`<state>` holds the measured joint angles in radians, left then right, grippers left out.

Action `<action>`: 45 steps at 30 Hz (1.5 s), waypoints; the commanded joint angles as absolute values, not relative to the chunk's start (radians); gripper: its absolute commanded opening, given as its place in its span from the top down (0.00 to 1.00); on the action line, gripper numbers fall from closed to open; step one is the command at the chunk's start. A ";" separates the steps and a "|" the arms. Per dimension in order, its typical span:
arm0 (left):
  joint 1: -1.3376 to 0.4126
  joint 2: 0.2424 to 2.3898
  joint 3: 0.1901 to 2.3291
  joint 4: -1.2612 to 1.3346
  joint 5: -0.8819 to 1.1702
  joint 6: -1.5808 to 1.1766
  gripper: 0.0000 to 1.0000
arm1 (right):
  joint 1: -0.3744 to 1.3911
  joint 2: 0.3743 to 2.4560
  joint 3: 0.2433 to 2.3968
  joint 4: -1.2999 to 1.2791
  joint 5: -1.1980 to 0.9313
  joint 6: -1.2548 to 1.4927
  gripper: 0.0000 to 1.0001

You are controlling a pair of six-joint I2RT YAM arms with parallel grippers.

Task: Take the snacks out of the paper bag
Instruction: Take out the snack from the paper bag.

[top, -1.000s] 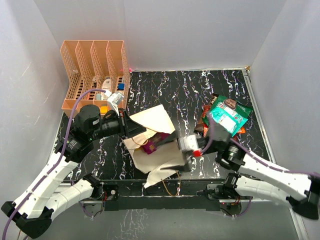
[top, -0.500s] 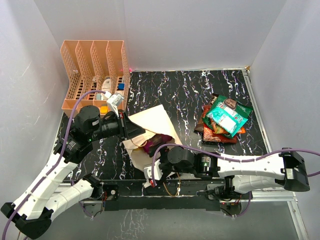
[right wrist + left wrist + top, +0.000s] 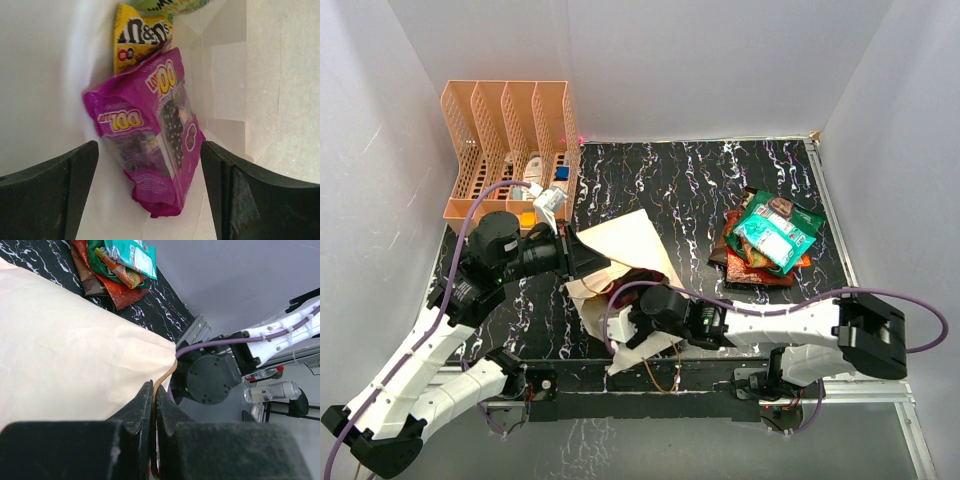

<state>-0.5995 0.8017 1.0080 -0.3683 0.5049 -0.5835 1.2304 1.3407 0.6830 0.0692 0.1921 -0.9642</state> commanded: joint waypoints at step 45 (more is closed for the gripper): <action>-0.599 0.795 1.003 -0.405 0.342 -0.610 1.00 | 1.106 1.223 0.593 0.347 -0.131 -0.793 0.93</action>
